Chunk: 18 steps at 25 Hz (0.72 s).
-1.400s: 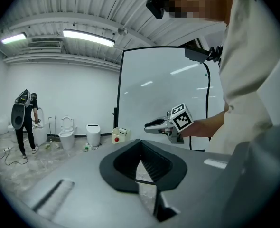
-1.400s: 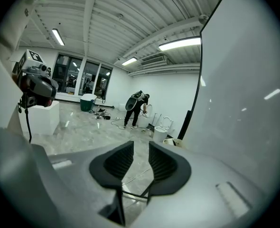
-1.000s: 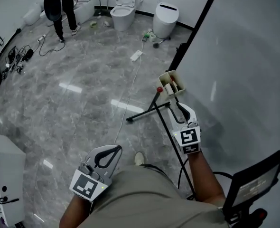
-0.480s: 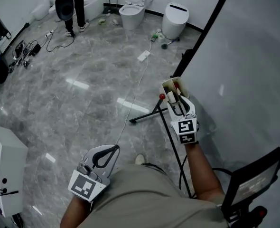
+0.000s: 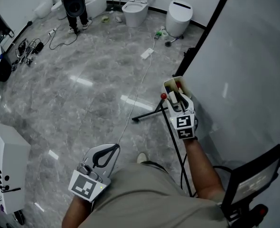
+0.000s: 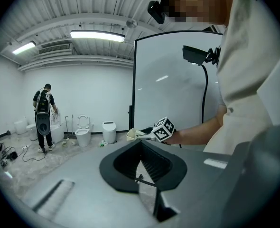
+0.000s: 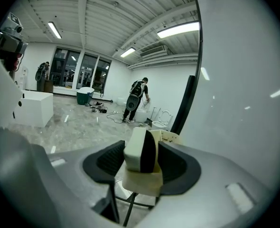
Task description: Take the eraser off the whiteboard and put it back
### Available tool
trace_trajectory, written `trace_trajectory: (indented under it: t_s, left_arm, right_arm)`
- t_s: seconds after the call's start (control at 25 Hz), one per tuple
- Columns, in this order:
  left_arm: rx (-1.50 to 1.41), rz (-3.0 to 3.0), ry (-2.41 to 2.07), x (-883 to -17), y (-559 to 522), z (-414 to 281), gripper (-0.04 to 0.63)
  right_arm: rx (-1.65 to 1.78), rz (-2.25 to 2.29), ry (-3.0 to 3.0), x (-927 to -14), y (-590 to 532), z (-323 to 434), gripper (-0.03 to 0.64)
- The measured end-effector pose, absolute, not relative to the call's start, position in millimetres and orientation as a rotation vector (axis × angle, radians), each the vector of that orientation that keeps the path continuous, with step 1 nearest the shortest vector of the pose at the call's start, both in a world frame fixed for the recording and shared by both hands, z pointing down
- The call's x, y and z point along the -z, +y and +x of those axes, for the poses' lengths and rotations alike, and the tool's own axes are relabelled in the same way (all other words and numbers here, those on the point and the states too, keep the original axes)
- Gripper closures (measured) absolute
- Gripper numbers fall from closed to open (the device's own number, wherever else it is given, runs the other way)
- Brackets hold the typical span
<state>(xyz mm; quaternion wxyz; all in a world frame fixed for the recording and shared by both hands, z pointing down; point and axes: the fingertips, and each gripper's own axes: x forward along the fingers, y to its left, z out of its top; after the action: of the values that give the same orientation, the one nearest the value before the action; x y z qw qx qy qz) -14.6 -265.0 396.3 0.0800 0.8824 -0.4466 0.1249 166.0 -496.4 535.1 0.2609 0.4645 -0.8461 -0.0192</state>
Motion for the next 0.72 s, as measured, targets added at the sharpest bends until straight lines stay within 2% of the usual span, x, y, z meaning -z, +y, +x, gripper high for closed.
trace_trajectory:
  t_s: [0.72]
  left_arm:
    - [-0.37,2.605,-1.365,-398.8,-250.0,-35.4,0.588]
  right_arm:
    - [0.06,1.345,-2.288,-533.0,-497.7,167.0,0.451]
